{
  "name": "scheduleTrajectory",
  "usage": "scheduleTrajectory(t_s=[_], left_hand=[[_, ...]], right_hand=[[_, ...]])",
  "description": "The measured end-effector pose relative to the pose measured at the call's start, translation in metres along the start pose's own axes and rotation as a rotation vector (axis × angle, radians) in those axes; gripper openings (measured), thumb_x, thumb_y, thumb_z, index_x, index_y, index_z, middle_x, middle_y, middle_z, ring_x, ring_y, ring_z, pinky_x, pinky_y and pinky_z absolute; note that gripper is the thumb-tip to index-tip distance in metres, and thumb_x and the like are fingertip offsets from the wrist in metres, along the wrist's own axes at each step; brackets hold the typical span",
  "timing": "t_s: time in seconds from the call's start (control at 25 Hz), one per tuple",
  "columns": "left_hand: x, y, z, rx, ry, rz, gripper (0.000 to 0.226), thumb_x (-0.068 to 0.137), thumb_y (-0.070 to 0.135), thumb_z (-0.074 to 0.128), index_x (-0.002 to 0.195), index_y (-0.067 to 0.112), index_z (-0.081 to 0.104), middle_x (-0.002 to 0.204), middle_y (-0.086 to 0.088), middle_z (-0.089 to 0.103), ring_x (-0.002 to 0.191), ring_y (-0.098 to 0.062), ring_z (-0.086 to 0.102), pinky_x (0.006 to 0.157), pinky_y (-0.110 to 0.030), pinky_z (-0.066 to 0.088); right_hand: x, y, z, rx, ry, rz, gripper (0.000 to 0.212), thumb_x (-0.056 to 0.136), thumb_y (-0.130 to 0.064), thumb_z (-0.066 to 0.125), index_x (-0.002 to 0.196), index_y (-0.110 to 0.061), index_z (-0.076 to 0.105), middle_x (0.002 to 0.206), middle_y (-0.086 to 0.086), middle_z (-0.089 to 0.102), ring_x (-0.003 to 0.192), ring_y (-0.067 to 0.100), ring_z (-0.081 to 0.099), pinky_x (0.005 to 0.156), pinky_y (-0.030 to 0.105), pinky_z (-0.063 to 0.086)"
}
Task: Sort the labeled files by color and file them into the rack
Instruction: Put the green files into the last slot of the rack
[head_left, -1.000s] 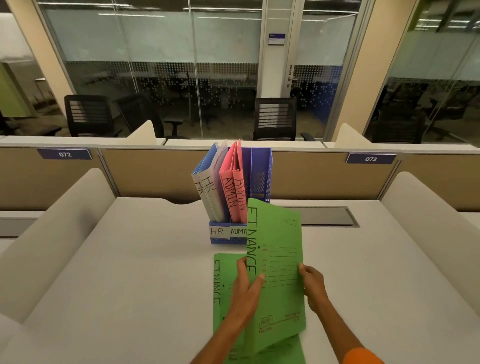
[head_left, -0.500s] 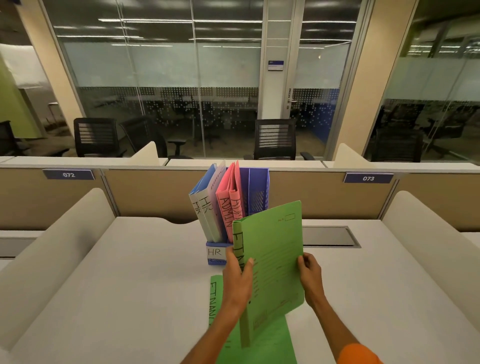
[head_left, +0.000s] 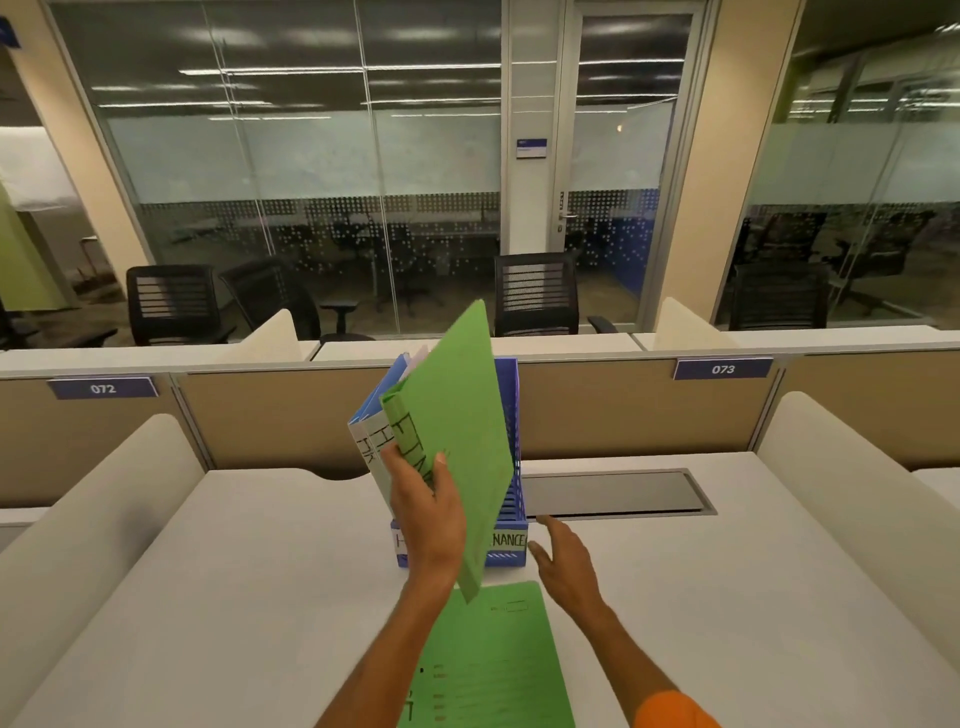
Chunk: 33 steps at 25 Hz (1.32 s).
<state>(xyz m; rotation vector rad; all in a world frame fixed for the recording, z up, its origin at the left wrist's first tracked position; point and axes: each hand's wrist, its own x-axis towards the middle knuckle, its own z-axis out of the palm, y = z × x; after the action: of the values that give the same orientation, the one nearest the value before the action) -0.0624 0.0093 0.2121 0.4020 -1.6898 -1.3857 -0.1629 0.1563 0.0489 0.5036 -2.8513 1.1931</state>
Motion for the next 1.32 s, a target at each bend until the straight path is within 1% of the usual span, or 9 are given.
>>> scheduleTrajectory(t_s=[0.12,0.28,0.36,0.52,0.6,0.8,0.88,1.12,1.32], left_hand=[[0.026,-0.001,0.024,0.007,0.053,0.065,0.04,0.099,0.006,0.052,0.134,0.013,0.036,0.113,0.009,0.056,0.097,0.008,0.058,0.074,-0.002,0.047],[0.054,-0.015,0.056,0.055,0.068,0.086,0.03,0.1,0.012,0.05,0.126,0.015,0.035,0.117,-0.001,0.056,0.102,-0.019,0.059,0.082,-0.041,0.058],[0.063,-0.026,0.07,0.071,0.075,0.08,0.029,0.1,0.012,0.05,0.125,0.015,0.035,0.118,-0.006,0.057,0.103,-0.025,0.059,0.082,-0.047,0.057],[0.072,-0.051,0.094,0.065,0.114,0.112,0.033,0.099,0.008,0.051,0.129,0.013,0.038,0.112,0.0,0.054,0.098,0.008,0.054,0.076,-0.01,0.049],[0.073,-0.063,0.103,0.042,0.116,0.11,0.033,0.1,0.008,0.05,0.13,0.013,0.038,0.112,0.002,0.054,0.095,0.017,0.051,0.073,-0.001,0.044],[0.072,-0.084,0.115,0.005,0.098,0.17,0.046,0.101,0.016,0.047,0.125,0.052,0.032,0.112,0.031,0.048,0.1,0.008,0.054,0.077,-0.004,0.045],[0.072,-0.089,0.118,0.028,0.095,0.197,0.051,0.101,0.019,0.047,0.122,0.06,0.025,0.112,0.027,0.046,0.102,0.002,0.053,0.079,-0.007,0.046],[0.081,-0.102,0.127,0.001,0.11,0.196,0.031,0.101,0.021,0.048,0.122,0.041,0.036,0.114,0.019,0.045,0.104,-0.002,0.05,0.082,-0.013,0.048],[0.079,-0.113,0.133,0.011,0.097,0.17,0.026,0.1,0.015,0.05,0.122,0.024,0.038,0.114,0.035,0.045,0.102,0.007,0.052,0.079,-0.006,0.047]], right_hand=[[0.012,-0.003,0.011,-0.048,-0.05,-0.051,0.051,0.096,-0.025,0.059,0.143,-0.014,0.043,0.148,0.004,0.047,0.134,0.02,0.045,0.112,0.03,0.035],[0.029,-0.003,0.026,-0.136,-0.067,-0.084,0.06,0.094,-0.024,0.063,0.148,-0.015,0.038,0.158,0.003,0.033,0.142,0.02,0.037,0.117,0.027,0.028],[0.038,-0.001,0.033,-0.181,-0.069,-0.112,0.064,0.092,-0.026,0.064,0.149,-0.016,0.036,0.159,0.003,0.03,0.143,0.021,0.034,0.119,0.029,0.028],[0.051,0.008,0.046,-0.248,-0.098,-0.143,0.065,0.093,-0.031,0.061,0.15,-0.018,0.032,0.161,0.003,0.024,0.147,0.022,0.027,0.12,0.034,0.027],[0.054,0.014,0.053,-0.265,-0.109,-0.144,0.065,0.095,-0.033,0.059,0.151,-0.018,0.03,0.162,0.004,0.022,0.148,0.023,0.024,0.121,0.035,0.026],[0.053,0.026,0.07,-0.258,-0.076,-0.127,0.066,0.097,-0.034,0.054,0.153,-0.013,0.025,0.163,0.005,0.018,0.151,0.021,0.013,0.122,0.031,0.017],[0.053,0.026,0.076,-0.254,-0.064,-0.111,0.067,0.098,-0.035,0.052,0.154,-0.014,0.023,0.164,0.004,0.013,0.152,0.02,0.009,0.122,0.029,0.014],[0.052,0.028,0.081,-0.261,-0.062,-0.113,0.068,0.098,-0.035,0.052,0.155,-0.014,0.02,0.165,0.004,0.009,0.153,0.019,0.007,0.122,0.029,0.016],[0.051,0.028,0.08,-0.267,-0.064,-0.125,0.07,0.098,-0.034,0.052,0.155,-0.013,0.017,0.165,0.004,0.007,0.153,0.019,0.005,0.123,0.03,0.015]])
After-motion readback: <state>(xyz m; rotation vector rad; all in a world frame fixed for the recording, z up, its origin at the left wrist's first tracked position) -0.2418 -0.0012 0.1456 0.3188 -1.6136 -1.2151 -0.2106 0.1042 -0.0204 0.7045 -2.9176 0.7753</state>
